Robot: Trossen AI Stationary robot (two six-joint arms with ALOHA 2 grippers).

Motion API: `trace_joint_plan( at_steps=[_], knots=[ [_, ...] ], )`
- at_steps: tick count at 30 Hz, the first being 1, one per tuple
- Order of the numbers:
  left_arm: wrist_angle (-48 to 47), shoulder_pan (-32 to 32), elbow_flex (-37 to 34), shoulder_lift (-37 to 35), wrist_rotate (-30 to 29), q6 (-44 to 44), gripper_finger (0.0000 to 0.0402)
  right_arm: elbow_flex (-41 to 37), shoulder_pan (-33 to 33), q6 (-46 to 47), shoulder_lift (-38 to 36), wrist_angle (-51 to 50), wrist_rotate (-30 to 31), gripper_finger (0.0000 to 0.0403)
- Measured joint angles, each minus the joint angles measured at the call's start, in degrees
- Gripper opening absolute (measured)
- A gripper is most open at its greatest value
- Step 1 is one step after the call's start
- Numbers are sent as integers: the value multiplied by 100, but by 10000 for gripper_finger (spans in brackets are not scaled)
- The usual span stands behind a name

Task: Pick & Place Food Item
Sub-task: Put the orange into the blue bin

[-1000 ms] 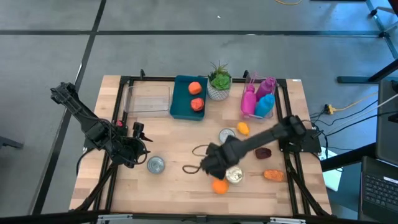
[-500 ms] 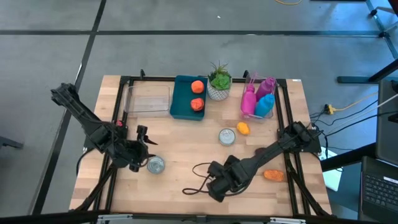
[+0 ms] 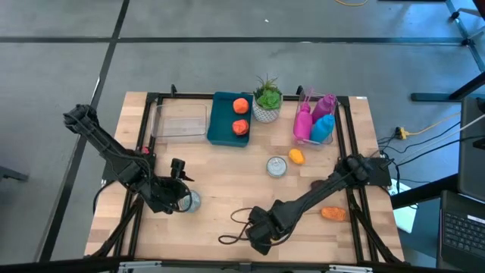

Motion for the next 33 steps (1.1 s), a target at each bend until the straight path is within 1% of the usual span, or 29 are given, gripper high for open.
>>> trace_joint_plan(
  at_steps=[5,7,10,14,18,23,26,28,33],
  knots=[
    [19,-2,0,15,5,2,207,31,-43,-212,226,37,-378,337],
    [24,-4,0,12,2,2,207,29,-65,-341,232,41,-354,337],
    [52,-4,0,15,0,76,207,8,-93,-562,119,67,-121,335],
    [282,-4,0,15,-172,344,207,52,-226,-1100,-118,-43,611,328],
    [483,25,0,15,-506,514,207,174,-411,-1650,-484,-8,1438,324],
    [630,181,0,15,-1117,464,207,379,-626,-2547,-851,8,2775,323],
    [922,314,0,-8,-1189,478,207,528,-771,-3170,-1027,222,3486,323],
    [1290,422,0,-10,-1176,654,207,554,-846,-3632,-1139,523,3728,323],
    [2177,789,0,-10,-951,1172,207,593,-1052,-4672,-1376,1373,3819,323]
  ],
)
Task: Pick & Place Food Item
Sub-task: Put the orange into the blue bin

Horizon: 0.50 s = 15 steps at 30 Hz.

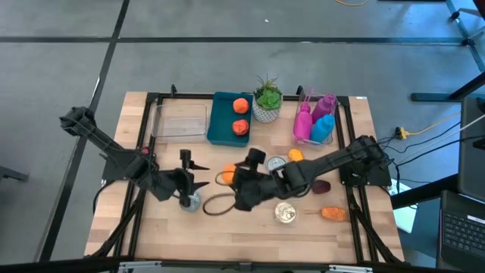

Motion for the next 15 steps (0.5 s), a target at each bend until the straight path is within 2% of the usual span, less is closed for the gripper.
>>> trace_joint_plan(
  at_steps=[7,12,15],
  knots=[
    [770,614,0,-2,652,550,208,2,-122,-629,-123,410,-4,323],
    [1021,1074,0,-2,775,740,208,0,-132,-723,-146,434,-53,323],
    [1175,1380,-2,-2,1432,743,208,0,-115,-824,-146,469,-82,323]
  ],
)
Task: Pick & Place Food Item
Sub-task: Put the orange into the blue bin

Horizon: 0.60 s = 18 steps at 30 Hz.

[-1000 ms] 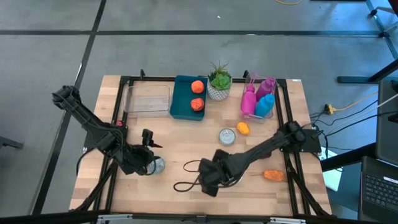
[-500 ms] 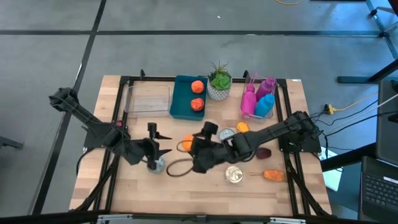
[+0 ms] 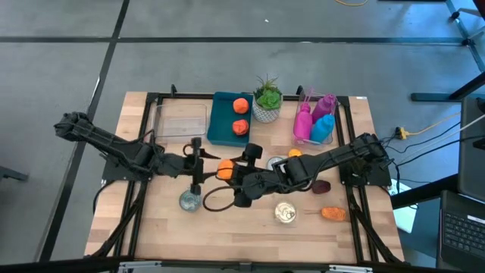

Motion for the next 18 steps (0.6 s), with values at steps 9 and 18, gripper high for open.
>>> trace_joint_plan(
  at_steps=[9,18],
  knots=[
    [156,401,-4,22,587,201,208,0,-4,-124,-13,69,-154,323],
    [138,410,-4,22,1174,339,224,2,-4,-254,-18,-65,-249,322]
  ],
)
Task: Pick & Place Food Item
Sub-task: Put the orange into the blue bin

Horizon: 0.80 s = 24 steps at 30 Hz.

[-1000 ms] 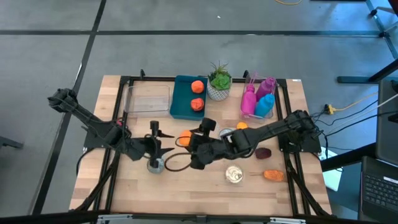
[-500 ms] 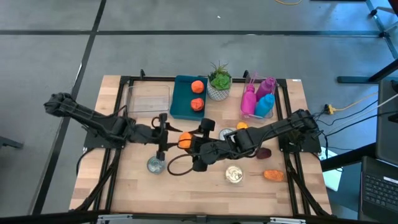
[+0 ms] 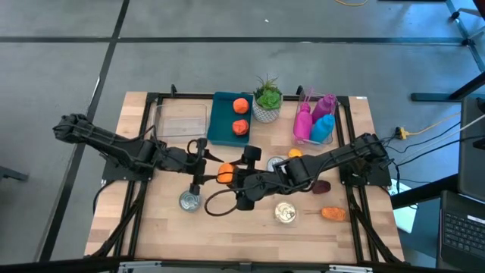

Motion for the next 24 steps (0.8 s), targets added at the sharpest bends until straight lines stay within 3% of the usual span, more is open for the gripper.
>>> trace_joint_plan(
  at_steps=[12,24],
  knots=[
    [-190,-31,7,-4,-179,-290,331,-2,-7,7,-1,-167,48,322],
    [581,-15,9,103,-161,-94,344,-2,-168,-19,-1,-165,67,323]
  ],
)
